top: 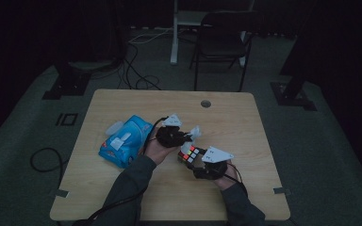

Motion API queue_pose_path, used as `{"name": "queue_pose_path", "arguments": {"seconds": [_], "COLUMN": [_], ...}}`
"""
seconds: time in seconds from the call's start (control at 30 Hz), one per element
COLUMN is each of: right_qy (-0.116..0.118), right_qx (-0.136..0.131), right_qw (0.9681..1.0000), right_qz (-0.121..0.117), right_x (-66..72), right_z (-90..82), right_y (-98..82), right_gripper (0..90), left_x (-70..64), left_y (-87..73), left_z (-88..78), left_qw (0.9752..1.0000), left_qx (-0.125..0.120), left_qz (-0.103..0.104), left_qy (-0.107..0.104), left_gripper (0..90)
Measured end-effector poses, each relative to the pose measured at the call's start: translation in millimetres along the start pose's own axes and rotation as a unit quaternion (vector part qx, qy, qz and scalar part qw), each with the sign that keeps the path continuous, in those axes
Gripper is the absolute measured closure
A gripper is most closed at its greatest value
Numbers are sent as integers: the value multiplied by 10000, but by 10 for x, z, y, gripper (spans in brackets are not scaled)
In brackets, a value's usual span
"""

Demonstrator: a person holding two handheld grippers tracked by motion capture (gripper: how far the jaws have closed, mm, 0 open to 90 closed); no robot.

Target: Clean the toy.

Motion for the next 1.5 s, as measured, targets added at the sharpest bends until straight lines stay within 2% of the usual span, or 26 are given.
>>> {"name": "queue_pose_path", "arguments": {"seconds": [0.27,0.57,1.2,1.37,1.5], "right_qy": [22,35,41,18,-7], "right_qx": [-15,-14,19,24,45], "right_qw": [10000,10000,9999,9999,9999], "right_qz": [-42,-85,-123,-126,-118], "right_x": [10,20,25,21,7], "right_z": [-5,-5,9,6,4], "right_y": [7,11,-4,-4,-11], "right_gripper": [346,346,346,346,346], "left_x": [42,120,1,2,36], "left_y": [-22,-80,-24,-18,-20], "left_z": [17,31,72,58,30], "left_qw": [9998,9996,9983,9987,9993], "left_qx": [46,93,190,223,251], "left_qz": [-74,-222,-98,-36,-31], "left_qy": [-155,-132,-540,-464,-287], "left_gripper": [861,861,860,860,860]}}
Point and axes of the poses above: each handheld gripper's, and its own axes: z roughly forward along the jaws, y roughly out of its top, x roughly to its left, the point moved 2 cm from there along z, roughly forward along the jaws, and after that the axes turned 9 degrees about -x, right-handed, at the moved point
